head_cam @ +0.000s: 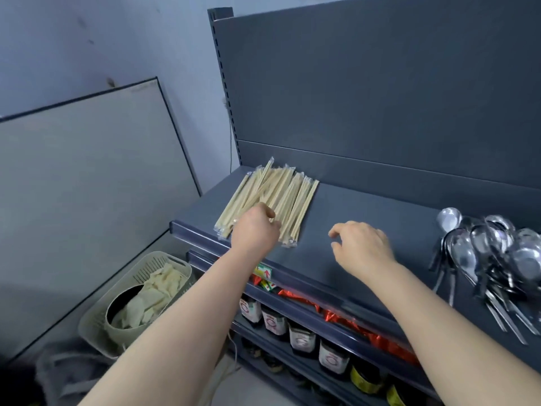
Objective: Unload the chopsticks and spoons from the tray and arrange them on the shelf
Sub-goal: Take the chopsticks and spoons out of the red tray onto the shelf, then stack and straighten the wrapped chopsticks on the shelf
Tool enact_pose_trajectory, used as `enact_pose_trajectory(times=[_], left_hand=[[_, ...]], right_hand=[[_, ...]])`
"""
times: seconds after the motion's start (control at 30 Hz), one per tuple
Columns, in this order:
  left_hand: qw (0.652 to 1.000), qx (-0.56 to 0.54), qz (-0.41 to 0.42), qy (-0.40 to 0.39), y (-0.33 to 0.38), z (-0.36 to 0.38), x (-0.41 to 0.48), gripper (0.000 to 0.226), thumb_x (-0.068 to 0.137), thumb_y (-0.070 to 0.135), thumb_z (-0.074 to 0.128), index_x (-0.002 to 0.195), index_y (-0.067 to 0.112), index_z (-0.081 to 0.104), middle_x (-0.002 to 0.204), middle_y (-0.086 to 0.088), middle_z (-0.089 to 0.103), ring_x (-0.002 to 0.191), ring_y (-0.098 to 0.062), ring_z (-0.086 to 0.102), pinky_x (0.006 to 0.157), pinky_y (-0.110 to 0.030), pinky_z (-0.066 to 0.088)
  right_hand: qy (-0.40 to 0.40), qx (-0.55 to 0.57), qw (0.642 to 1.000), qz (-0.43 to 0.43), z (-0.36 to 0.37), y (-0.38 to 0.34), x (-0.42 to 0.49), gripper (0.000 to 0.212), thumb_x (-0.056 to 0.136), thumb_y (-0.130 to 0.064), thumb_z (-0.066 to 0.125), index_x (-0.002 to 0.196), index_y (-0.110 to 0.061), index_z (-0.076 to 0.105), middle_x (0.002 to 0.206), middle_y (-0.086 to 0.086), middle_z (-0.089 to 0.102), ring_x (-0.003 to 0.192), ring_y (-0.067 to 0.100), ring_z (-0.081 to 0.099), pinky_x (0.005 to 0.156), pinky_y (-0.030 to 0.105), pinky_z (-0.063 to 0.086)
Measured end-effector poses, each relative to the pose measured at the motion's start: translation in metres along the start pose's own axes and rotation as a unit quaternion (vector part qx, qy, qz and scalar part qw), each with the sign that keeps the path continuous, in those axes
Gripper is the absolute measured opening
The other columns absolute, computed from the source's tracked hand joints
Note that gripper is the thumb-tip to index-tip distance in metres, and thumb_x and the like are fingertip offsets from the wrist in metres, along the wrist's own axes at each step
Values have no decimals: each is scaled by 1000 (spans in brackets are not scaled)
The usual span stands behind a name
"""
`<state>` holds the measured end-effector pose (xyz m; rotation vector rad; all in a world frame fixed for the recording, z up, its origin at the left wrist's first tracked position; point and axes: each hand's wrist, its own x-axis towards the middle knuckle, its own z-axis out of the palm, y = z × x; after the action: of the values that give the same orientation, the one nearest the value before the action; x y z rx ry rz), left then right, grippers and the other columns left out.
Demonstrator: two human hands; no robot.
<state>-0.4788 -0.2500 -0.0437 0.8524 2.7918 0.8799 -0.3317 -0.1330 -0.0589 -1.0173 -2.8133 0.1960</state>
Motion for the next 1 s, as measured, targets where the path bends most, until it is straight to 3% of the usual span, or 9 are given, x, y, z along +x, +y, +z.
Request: enact_pose_trajectory(times=[0.17,0.27,0.37,0.47,0.57,0.67,0.83,1.0], left_hand=[[998,38,40,-17,9,14,46,22,92,30,56,110,17,56,99,-2,66,82,-22,59,66,-29,44],[995,63,64,-37,4,18,70,21,92,31,53,106,17,60,95,-2,69,85,-22,64,69,-30,50],[993,72,92,16,-4,9,96,18,89,22,48,97,21,65,93,4,69,86,-20,63,68,-32,53],[990,76,101,67,-24,1,123,24,92,25,48,109,23,65,108,3,66,105,-21,54,76,-33,49],[990,120,78,-12,-51,-1,145,51,95,50,43,138,23,45,140,-2,48,131,-26,36,100,-41,41],[989,64,54,-122,-72,3,157,78,90,67,35,152,23,17,158,-4,21,146,-24,16,116,-44,21],[974,55,97,-196,-83,19,158,80,89,71,27,154,27,9,162,-1,3,149,-17,-4,120,-41,-1],[978,23,127,-164,-91,27,164,79,90,69,28,153,27,10,162,0,6,149,-16,-2,120,-38,0]], right_hand=[[-1,36,999,30,14,-8,39,29,98,-27,47,126,-29,55,124,-6,59,115,19,53,90,32,42],[8,88,995,46,23,-16,69,32,98,-29,45,130,-27,52,127,-4,59,117,21,53,88,34,46],[-11,146,989,34,31,-31,98,38,99,-36,43,135,-22,47,132,1,55,118,25,53,88,36,45],[-46,191,980,19,42,-50,121,55,99,-48,38,147,-23,31,153,3,31,136,25,36,106,38,34],[-94,206,974,29,54,-63,133,69,94,-62,33,152,-31,12,161,-1,2,148,24,5,117,45,14],[-114,192,974,31,63,-70,133,72,92,-66,27,153,-36,3,161,-3,-9,147,21,-13,118,43,3],[-111,172,978,45,65,-68,132,65,98,-57,27,153,-35,1,159,-9,-13,145,10,-16,116,32,-3],[-107,228,961,114,63,-83,135,56,99,-53,24,152,-36,13,160,-11,-6,145,7,-11,117,33,0]])
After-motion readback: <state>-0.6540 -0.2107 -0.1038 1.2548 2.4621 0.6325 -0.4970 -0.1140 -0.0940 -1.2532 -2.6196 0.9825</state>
